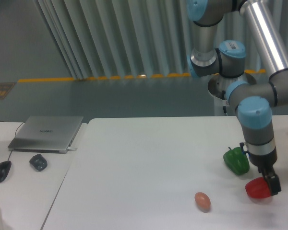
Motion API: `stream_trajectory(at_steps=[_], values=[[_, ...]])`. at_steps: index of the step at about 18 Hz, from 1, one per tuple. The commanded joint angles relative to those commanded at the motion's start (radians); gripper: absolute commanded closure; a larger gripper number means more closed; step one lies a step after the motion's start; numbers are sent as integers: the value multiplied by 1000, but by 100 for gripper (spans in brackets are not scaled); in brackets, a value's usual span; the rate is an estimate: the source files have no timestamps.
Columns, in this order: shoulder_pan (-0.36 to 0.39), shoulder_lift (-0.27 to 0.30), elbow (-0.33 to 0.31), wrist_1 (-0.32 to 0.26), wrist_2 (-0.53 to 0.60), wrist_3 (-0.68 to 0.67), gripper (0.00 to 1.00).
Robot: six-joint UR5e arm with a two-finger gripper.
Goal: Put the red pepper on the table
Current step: 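Open the gripper and lift it away from the red pepper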
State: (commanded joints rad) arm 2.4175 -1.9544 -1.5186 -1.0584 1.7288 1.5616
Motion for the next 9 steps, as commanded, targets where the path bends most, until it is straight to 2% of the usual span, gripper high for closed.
stream_trajectory(at_steps=[3, 4, 8, 9], values=[[47, 29, 12, -67, -72, 8, 0], [64, 43, 27, -107, -112, 8, 0], [89, 39, 124, -276, -133, 37, 0], [94, 35, 136, -299, -143, 44, 0]])
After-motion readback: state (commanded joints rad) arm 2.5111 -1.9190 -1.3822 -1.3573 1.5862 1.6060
